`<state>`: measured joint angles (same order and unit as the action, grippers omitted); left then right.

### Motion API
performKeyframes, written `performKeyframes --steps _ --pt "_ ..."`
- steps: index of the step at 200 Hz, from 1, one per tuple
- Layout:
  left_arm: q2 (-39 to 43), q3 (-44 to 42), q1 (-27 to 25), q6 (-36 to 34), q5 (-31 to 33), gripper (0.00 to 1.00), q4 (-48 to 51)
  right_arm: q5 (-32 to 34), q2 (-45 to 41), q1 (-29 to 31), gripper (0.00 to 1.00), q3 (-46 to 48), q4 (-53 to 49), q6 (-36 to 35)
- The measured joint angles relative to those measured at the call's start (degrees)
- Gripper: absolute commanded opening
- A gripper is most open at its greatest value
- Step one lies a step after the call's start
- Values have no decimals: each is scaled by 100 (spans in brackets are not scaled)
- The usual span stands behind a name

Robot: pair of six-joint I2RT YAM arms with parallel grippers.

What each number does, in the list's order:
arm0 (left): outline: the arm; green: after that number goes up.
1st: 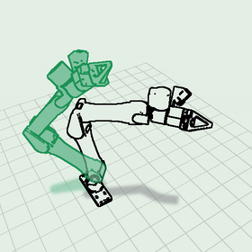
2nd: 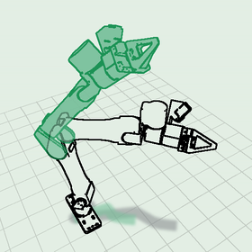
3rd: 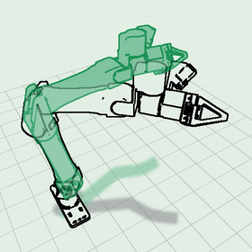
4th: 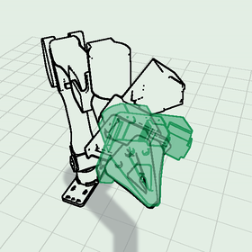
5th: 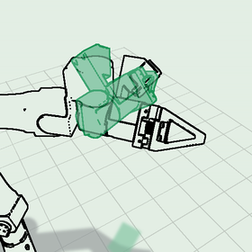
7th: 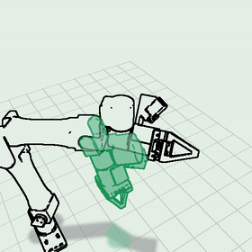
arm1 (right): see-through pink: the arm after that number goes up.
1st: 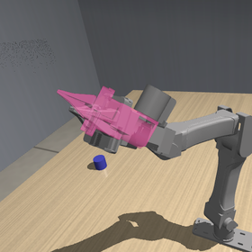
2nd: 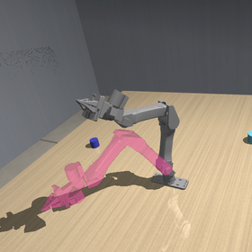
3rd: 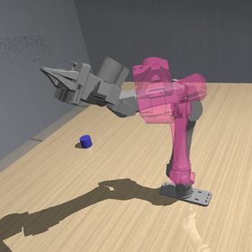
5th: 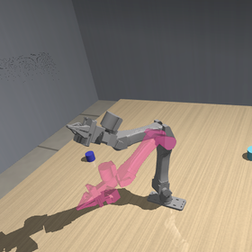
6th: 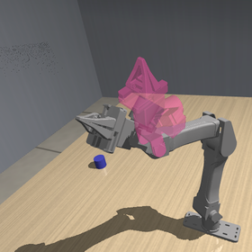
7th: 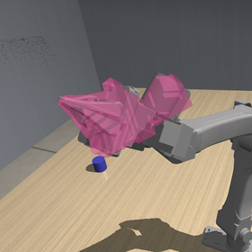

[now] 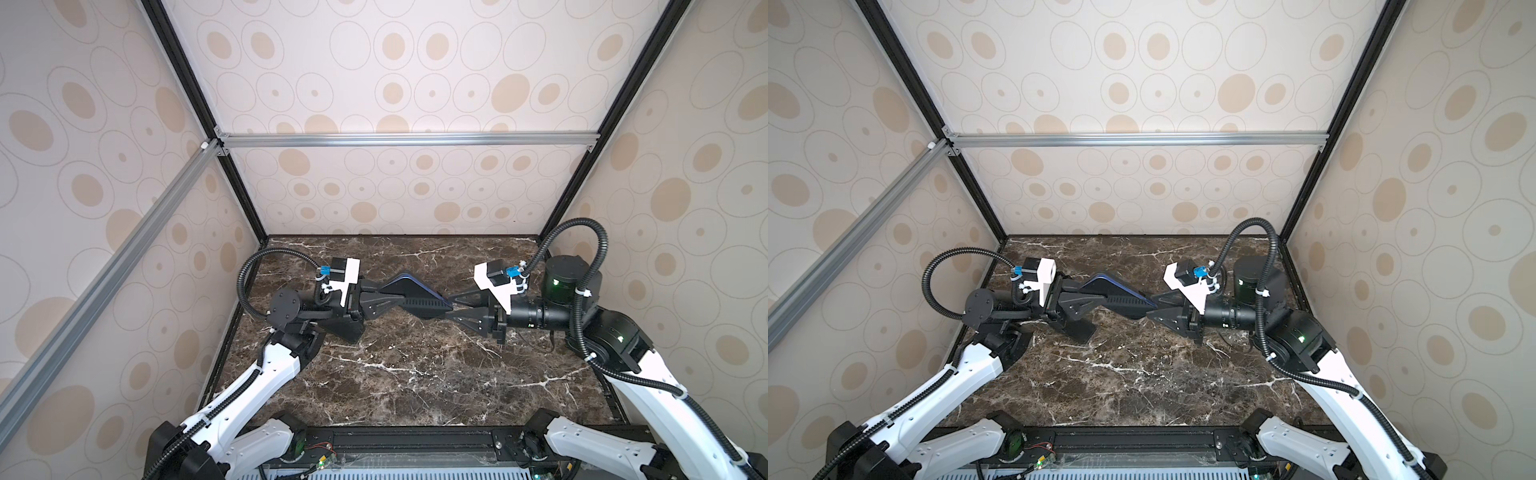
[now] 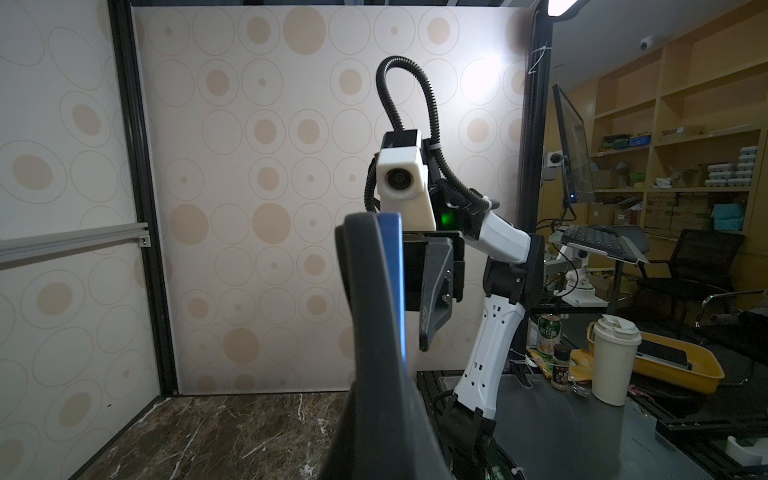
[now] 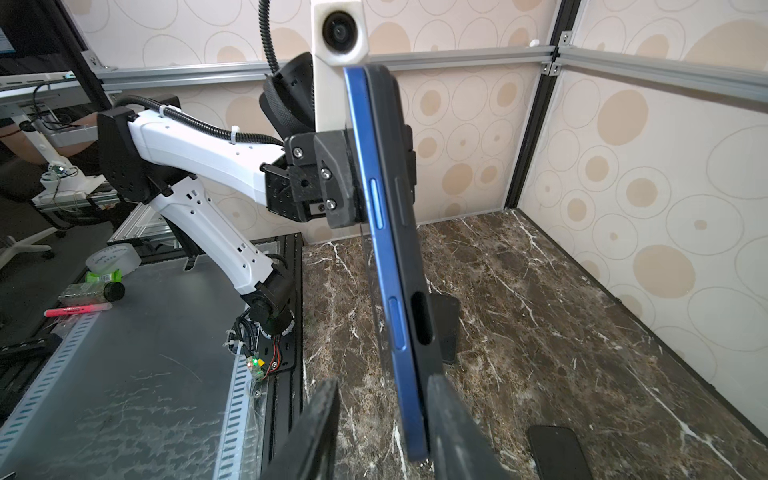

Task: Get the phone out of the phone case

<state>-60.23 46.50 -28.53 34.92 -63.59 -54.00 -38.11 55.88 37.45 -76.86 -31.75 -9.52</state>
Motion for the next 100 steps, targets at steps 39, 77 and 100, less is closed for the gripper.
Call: performKeyframes --steps 39,77,100 --pt "-4 0 42 26 -52 0 2 -227 68 -4 36 -4 17 11" --pt "-4 0 42 17 -57 0 57 -516 256 -4 35 -4 46 72" --pt "-4 0 42 20 -59 0 98 -592 326 -4 34 -4 50 111"
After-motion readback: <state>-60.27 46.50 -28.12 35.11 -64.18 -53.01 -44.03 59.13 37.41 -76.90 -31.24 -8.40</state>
